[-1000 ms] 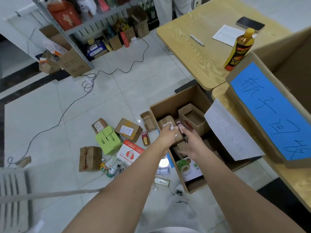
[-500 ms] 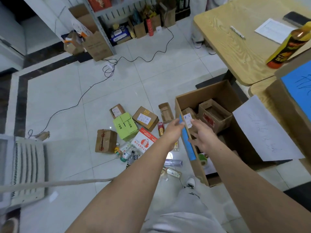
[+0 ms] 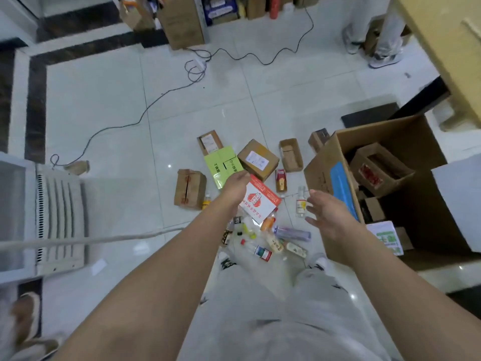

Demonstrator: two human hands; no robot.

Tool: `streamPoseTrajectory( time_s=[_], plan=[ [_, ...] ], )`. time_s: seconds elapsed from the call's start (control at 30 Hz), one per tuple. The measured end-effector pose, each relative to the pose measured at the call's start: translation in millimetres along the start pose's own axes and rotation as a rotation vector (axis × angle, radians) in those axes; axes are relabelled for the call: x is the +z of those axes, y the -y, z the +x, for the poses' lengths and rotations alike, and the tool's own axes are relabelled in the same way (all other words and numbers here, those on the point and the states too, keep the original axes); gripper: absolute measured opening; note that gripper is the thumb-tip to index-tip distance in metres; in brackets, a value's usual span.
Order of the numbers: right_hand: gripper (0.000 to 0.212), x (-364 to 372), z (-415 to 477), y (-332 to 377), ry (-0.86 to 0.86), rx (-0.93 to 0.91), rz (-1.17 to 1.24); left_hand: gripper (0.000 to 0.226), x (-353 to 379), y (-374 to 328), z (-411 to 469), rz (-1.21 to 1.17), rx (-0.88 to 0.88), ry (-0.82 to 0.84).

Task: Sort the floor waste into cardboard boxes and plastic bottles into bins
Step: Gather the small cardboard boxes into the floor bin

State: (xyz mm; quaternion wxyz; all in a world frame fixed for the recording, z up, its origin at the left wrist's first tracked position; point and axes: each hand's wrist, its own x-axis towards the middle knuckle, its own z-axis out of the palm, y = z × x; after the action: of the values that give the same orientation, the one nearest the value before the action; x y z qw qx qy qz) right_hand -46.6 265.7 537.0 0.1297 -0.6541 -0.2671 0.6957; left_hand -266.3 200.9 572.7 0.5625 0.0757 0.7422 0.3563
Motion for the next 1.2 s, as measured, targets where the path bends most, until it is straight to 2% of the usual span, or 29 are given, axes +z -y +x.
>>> streamPoseTrajectory(
  time_s=[0.1,0.23,0.37,0.5,0.53,0.6,0.67,0.77,0.83,0.9,0.97,1.07,1.2],
  plan=[
    [0.045,12.6,-4.5,-13.9,-0.03,0.029,-0.052,0.038,-30.4,13.0,11.3,-0.033,-0.067,-0.01],
    [0.047,12.4,5.3,-10.8,-0.057,0.06,-0.108,0.026,-49.3,24.0,28.9,-0.101,-0.12,-0.054],
    [0.041,17.7,33.8,10.6,-0.05,0.104,-0.185,0.033,-48.2,29.2,50.5,-0.187,-0.139,-0.116],
    [0.028,40.9,85.1,34.1,0.019,0.163,-0.315,0.045,-35.3,53.5,89.0,-0.125,-0.187,-0.157],
    [0.024,45.0,104.1,36.2,0.034,0.164,-0.353,0.042,-28.6,61.4,102.2,-0.139,-0.217,-0.158],
    [0.019,49.9,149.6,37.1,0.045,0.146,-0.421,0.018,-12.1,80.0,137.3,-0.148,-0.26,-0.164],
    [0.01,52.6,200.7,32.5,0.058,0.125,-0.478,0.013,3.0,106.5,178.9,-0.114,-0.327,-0.175],
    [0.004,54.3,289.1,2.6,0.048,0.08,-0.547,0.025,23.9,168.5,250.5,-0.143,-0.393,-0.105],
    [0.005,58.4,337.7,-23.1,0.04,0.08,-0.598,0.018,29.5,204.7,288.6,-0.146,-0.436,-0.076],
    [0.017,61.3,396.0,-66.0,0.039,0.108,-0.655,0.006,40.9,248.1,340.7,-0.156,-0.469,-0.086],
    [0.024,67.1,446.4,-109.5,0.038,0.113,-0.714,0.015,52.6,284.0,389.1,-0.211,-0.494,-0.119],
    [0.018,81.5,509.7,-160.9,0.007,0.024,-0.797,0.011,67.9,323.6,449.3,-0.289,-0.513,-0.08],
    [0.038,101.3,574.7,-197.9,-0.018,-0.135,-1.027,0.007,81.3,361.6,507.3,-0.351,-0.54,-0.109]
  ],
)
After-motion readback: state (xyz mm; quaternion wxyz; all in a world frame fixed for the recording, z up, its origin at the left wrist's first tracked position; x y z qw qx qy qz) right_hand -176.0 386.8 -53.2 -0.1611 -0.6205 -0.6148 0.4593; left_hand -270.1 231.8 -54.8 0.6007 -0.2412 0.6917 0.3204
